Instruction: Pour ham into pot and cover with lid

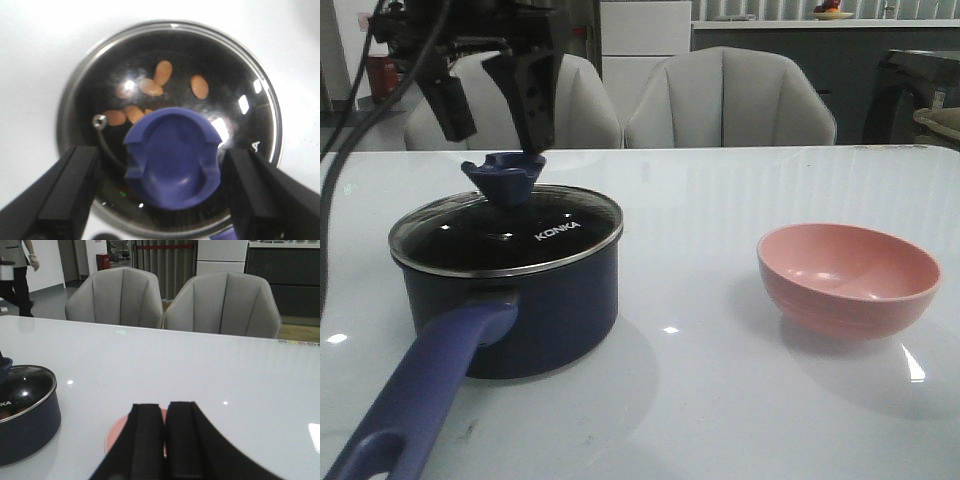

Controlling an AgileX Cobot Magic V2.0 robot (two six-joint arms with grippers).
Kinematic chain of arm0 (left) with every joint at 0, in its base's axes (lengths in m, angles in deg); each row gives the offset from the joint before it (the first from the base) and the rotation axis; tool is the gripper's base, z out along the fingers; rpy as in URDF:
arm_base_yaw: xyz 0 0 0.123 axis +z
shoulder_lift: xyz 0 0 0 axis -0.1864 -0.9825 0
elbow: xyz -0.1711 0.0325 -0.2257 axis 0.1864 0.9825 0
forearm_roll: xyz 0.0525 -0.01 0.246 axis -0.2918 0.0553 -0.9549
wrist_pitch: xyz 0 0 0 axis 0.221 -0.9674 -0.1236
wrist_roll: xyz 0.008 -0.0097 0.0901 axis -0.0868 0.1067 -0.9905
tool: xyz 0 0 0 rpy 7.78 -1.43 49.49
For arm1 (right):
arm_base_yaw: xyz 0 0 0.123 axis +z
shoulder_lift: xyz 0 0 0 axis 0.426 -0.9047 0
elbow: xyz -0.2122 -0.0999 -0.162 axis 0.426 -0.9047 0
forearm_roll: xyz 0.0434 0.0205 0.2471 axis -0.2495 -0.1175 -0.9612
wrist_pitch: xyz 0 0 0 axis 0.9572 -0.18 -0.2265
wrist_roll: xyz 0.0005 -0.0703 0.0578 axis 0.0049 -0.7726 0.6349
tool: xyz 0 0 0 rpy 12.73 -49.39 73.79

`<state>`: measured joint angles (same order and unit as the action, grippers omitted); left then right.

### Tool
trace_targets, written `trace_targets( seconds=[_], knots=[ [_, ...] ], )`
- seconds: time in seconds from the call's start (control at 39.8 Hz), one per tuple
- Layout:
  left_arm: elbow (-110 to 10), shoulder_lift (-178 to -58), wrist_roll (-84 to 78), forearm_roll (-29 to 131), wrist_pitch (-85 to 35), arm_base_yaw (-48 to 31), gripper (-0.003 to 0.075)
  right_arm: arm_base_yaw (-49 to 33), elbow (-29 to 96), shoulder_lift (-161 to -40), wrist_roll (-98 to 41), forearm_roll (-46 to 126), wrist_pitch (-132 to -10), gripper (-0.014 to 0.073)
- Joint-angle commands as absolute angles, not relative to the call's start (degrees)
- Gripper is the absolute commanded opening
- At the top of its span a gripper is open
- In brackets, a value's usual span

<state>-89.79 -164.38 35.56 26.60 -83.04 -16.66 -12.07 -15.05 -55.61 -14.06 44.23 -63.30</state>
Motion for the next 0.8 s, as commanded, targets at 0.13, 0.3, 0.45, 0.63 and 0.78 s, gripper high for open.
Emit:
trace_targets(
  seconds=[0.13, 0.3, 0.45, 0.63, 0.78],
  knots=[
    [-86.28, -150.82, 35.49, 25.75, -86.04, -15.32, 0.0381, -12.02, -13.45, -55.96, -14.49, 44.16, -58.29, 0.0163],
    [-77.20, -140.36, 35.49, 25.22, -82.73, -11.94, 0.0314, -12.02, -13.45, -55.96, -14.49, 44.16, -58.29, 0.0163],
    [-67.82, -130.28, 35.49, 25.22, -76.67, -8.83, 0.0267, -12.02, -13.45, -55.96, -14.49, 44.16, -58.29, 0.0163],
    [-56.17, -117.80, 35.49, 25.22, -68.64, -7.62, 0.0213, -12.02, -13.45, -55.96, -14.49, 44.16, -58.29, 0.0163],
    [-47.50, -108.30, 35.49, 25.22, -62.14, -7.62, 0.0156, -12.02, -13.45, -55.96, -14.49, 44.16, -58.29, 0.0163]
  ],
)
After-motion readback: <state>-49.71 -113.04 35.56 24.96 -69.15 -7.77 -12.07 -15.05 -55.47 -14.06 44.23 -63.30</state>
